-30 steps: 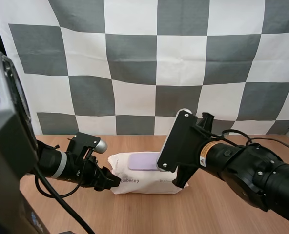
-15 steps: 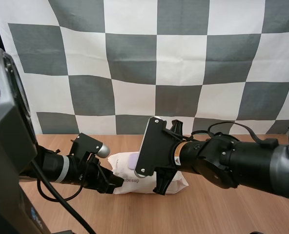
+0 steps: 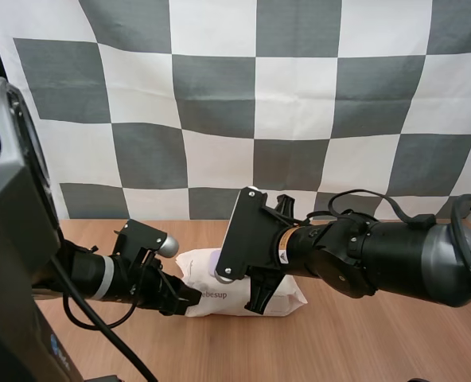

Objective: Open the wet wipes lid

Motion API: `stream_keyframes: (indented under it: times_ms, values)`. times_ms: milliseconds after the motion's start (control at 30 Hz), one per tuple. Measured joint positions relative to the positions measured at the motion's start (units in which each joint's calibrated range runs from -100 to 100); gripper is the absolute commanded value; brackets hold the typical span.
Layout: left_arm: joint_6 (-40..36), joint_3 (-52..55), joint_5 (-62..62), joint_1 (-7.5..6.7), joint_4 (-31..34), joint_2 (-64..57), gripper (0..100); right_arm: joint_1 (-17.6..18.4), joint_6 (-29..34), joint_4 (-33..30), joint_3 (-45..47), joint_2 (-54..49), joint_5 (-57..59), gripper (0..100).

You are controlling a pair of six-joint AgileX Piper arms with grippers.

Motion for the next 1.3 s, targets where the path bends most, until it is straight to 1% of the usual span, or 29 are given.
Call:
stream_keyframes:
  times_ms: [133,200,233,267,333,367,433,500,667,800,900,1100,1300]
  values:
    - [0.09,0.00,-3.58,-2.34,-0.02,4.66,75,0.00,0.00,0.00,-0.11,0.00,1.15,54]
    - [0.09,-0.12,-5.90,-2.86,-0.17,6.24,75,0.00,0.00,0.00,-0.11,0.00,1.69,54]
    - [0.09,-0.57,-6.20,-2.86,-0.45,6.59,74,0.00,0.00,0.00,-0.11,0.00,1.93,54]
    - [0.09,-0.93,-6.20,-2.86,-0.86,6.56,71,0.00,0.00,0.00,-0.11,0.00,2.14,54]
    - [0.09,-1.27,-5.70,-2.86,-1.14,6.20,59,0.00,0.00,0.00,-0.11,0.00,2.14,54]
    - [0.09,-1.27,-5.25,-2.86,-1.27,6.20,48,0.00,0.00,0.00,-0.11,0.00,2.14,54]
    - [0.09,-1.27,-5.09,-2.86,-1.28,6.20,22,0.00,0.00,0.00,-0.11,0.00,2.14,54]
    - [0.09,-1.27,-5.09,-2.86,-1.28,6.20,0,0.00,-0.23,0.00,-0.11,0.00,2.52,54]
    - [0.09,-1.27,-4.54,-2.86,-0.75,6.20,0,0.00,-2.84,0.00,-0.11,0.00,6.26,54]
    - [0.09,-1.27,-4.20,-2.86,-0.13,6.20,0,0.00,-5.07,0.00,-0.11,0.00,7.01,54]
    - [0.09,-1.27,-4.20,-2.86,-0.05,6.20,0,1.00,-5.07,0.54,-0.11,0.00,7.81,54]
    - [0.09,-1.27,-3.56,-2.86,-0.05,6.20,0,4.20,-5.07,0.69,-0.11,0.00,9.71,54]
    - [0.09,-1.27,-3.56,-2.86,0.42,6.20,0,4.27,-5.07,-0.52,-0.11,3.54,8.36,54]
